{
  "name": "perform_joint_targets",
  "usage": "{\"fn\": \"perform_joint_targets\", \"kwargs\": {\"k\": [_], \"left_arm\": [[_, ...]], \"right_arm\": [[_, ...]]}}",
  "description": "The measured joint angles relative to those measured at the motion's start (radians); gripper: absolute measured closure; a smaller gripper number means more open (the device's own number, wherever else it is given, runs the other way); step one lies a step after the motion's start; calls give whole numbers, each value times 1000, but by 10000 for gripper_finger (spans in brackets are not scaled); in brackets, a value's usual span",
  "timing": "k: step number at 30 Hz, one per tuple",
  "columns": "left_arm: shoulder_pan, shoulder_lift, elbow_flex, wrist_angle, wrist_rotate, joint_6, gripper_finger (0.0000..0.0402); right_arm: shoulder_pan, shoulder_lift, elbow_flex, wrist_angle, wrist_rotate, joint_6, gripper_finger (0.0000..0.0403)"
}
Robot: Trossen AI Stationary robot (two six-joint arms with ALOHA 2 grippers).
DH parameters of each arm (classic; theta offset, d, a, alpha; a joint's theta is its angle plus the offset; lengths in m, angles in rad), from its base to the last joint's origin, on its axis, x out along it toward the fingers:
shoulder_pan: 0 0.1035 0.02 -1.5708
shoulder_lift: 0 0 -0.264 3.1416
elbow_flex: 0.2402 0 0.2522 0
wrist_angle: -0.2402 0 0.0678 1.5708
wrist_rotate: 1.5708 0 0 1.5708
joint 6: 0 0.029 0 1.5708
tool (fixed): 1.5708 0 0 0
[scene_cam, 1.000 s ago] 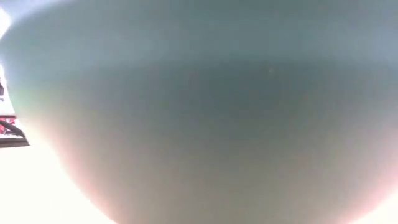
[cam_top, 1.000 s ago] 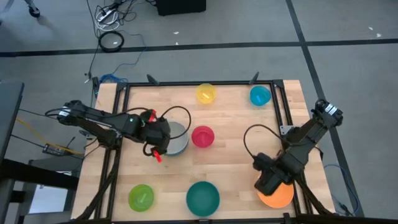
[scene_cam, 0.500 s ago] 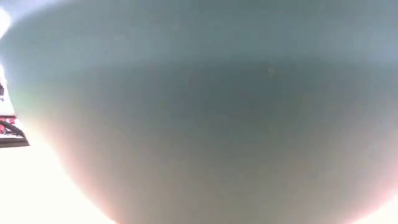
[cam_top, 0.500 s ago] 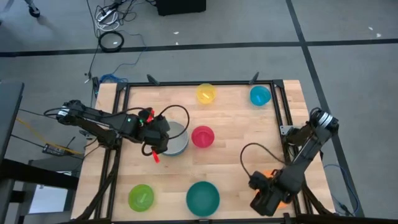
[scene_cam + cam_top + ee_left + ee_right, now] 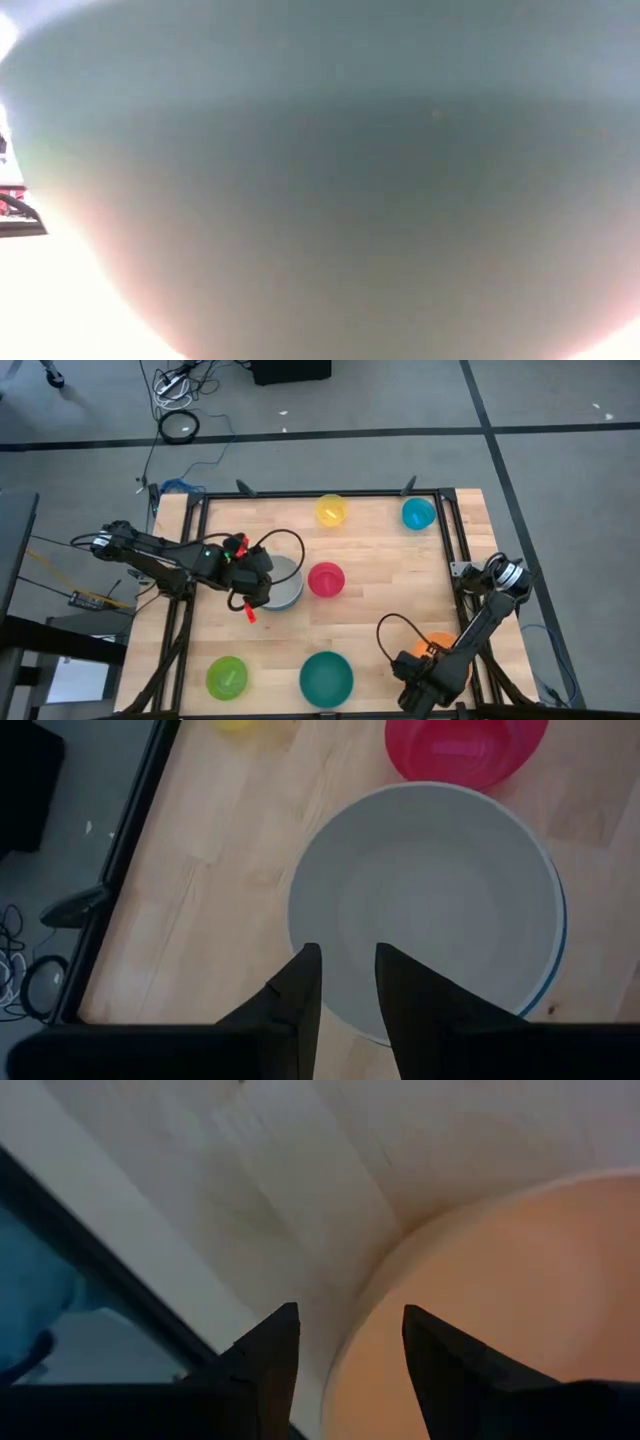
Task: Nest bowls inside each other
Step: Stack the orange bowl on top of the gray bowl
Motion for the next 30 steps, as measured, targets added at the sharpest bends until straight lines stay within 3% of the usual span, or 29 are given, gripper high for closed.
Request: {"fn": "perform_joint_targets", "kwargs": {"k": [5, 11, 17, 21, 24, 30], "left_arm": [[0, 0, 0, 0, -19, 0, 296], [-6, 0, 0, -12, -64, -5, 296], [-19, 0, 0, -54, -87, -57, 296], [-27, 0, 0, -82, -96, -92, 296], [-36, 0, 0, -80, -97, -111, 296], [-46, 0, 0, -90, -100, -173, 296]], "right_arm": [[-7, 40, 0, -29, 22, -46, 260], [-28, 48, -1, -34, 36, -131, 384], [-29, 42, 8, -76, 53, -157, 399], [-47, 25, 53, -183, 145, -199, 401], [-82, -10, 82, -247, 286, -250, 402], [-262, -98, 87, -154, 544, -538, 402]]}}
